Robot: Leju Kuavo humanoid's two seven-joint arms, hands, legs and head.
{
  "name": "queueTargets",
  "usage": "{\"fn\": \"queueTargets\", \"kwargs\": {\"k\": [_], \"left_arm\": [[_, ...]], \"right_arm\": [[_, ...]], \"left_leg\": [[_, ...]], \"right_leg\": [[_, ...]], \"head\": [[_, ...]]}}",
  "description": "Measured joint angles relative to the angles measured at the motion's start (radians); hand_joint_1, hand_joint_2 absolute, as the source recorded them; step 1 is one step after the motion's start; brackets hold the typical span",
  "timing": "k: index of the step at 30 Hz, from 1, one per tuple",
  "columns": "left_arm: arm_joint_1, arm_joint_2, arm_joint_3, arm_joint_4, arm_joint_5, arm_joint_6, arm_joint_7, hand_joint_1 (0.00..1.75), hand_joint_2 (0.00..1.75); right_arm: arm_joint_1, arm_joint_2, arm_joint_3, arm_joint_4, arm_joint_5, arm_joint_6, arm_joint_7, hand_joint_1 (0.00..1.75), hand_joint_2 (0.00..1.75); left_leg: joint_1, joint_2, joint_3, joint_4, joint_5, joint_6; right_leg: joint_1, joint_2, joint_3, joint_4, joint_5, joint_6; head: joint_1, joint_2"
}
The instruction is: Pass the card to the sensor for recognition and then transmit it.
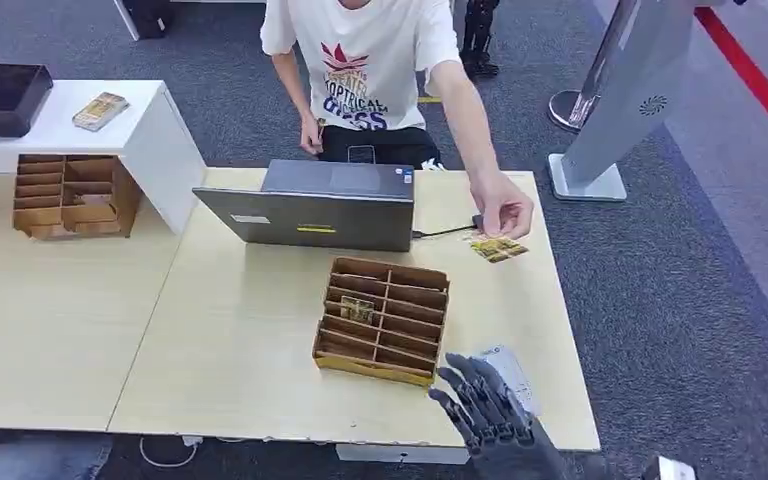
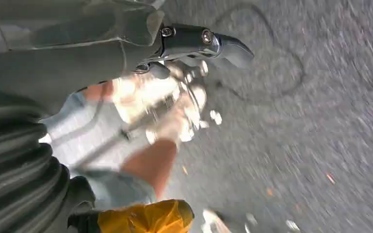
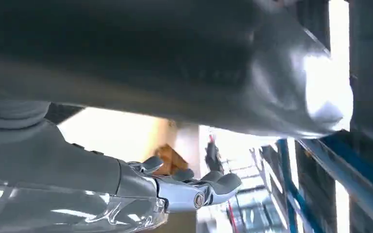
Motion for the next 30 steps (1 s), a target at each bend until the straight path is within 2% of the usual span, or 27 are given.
{"fn": "queueTargets", "kwargs": {"k": [5,8,11,15,25,30], "left_arm": [[-0.041,-0.018,-0.082,-0.002,-0.075,-0.012,0.005,0.0,1.75],[-0.061,-0.032,-0.122,-0.004,-0.091,-0.052,0.016,0.0,1.75],[-0.069,-0.04,-0.143,-0.004,-0.097,-0.06,0.02,0.0,1.75],[-0.079,-0.05,-0.156,-0.005,-0.121,-0.082,0.02,0.0,1.75],[-0.082,-0.055,-0.163,-0.004,-0.109,-0.082,0.001,0.0,1.75],[-0.088,-0.055,-0.163,-0.004,-0.099,-0.132,-0.008,0.0,1.75]], "right_arm": [[-0.018,-0.038,0.018,0.022,0.04,0.043,-0.007,0.0,0.0],[-0.03,-0.044,0.021,0.032,0.049,0.051,-0.007,0.0,0.0],[-0.036,-0.045,0.023,0.04,0.049,0.053,-0.007,0.0,0.0],[-0.036,-0.058,0.028,0.045,0.061,0.069,-0.011,0.0,0.0],[-0.051,-0.074,0.037,0.058,0.083,0.095,-0.017,0.0,0.0],[-0.071,-0.074,0.039,0.068,0.085,0.087,-0.007,0.0,0.0]], "left_leg": [[0.0,0.0,0.0,0.0,0.0,0.001],[0.0,0.001,0.0,0.0,0.0,0.0],[0.0,0.001,0.0,0.0,0.0,0.0],[0.0,0.001,0.0,0.0,0.0,0.001],[0.0,0.001,0.0,0.0,0.0,0.001],[0.0,0.001,0.001,0.0,0.0,0.001]], "right_leg": [[0.0,0.001,0.001,0.0,0.001,0.001],[0.0,0.001,0.001,0.0,0.001,0.002],[0.0,0.001,0.001,0.0,0.001,0.002],[0.0,0.001,0.001,0.0,0.001,0.002],[0.0,0.001,0.001,0.0,0.001,0.002],[0.0,0.001,0.001,0.0,0.001,0.002]], "head": [[0.0,0.0],[0.0,0.0],[0.0,0.0],[0.0,0.0],[0.0,0.0],[0.0,0.0]]}}
